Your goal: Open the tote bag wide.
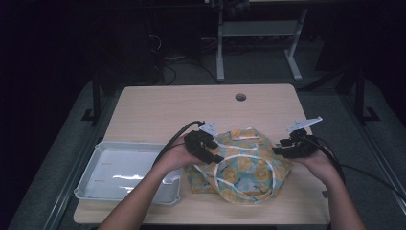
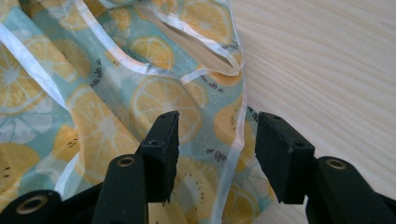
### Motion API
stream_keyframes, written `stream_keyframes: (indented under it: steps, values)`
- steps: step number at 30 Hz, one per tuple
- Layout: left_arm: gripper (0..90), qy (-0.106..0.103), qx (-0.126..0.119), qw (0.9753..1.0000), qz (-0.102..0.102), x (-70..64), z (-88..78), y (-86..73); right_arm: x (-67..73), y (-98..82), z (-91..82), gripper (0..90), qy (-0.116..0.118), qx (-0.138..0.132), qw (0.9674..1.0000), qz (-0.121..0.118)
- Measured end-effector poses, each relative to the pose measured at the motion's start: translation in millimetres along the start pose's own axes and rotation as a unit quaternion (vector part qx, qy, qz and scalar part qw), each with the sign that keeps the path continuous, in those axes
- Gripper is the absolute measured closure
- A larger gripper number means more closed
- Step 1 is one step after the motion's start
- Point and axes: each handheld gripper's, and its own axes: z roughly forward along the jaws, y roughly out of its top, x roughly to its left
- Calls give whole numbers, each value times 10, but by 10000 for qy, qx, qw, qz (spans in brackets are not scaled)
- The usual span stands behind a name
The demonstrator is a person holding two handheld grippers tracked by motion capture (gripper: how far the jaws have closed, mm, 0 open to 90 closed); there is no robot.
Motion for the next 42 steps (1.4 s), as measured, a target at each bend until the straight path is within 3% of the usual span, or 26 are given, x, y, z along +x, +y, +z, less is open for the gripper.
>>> stream_keyframes:
  steps: [8,14,19,23,27,34,42]
  values:
    - [386,-175,150,9997,70,-27,120,4,11,-8,36,486,38,92,9999,-17]
    - [412,-173,299,9994,73,1,166,-5,16,-13,46,487,29,109,9999,-39]
    - [526,-110,448,9989,91,-3,193,-9,13,-18,55,488,22,137,9999,-52]
    - [699,-97,543,9984,83,-8,190,-7,19,-18,55,489,21,140,9999,-70]
    - [885,-84,507,9986,123,-12,149,0,27,-20,64,489,19,158,9998,-76]
    - [900,-106,360,9991,219,-104,26,30,38,-11,76,489,31,156,9998,-113]
    - [900,-288,-29,9992,286,-285,-194,57,48,-7,66,487,35,142,9998,-101]
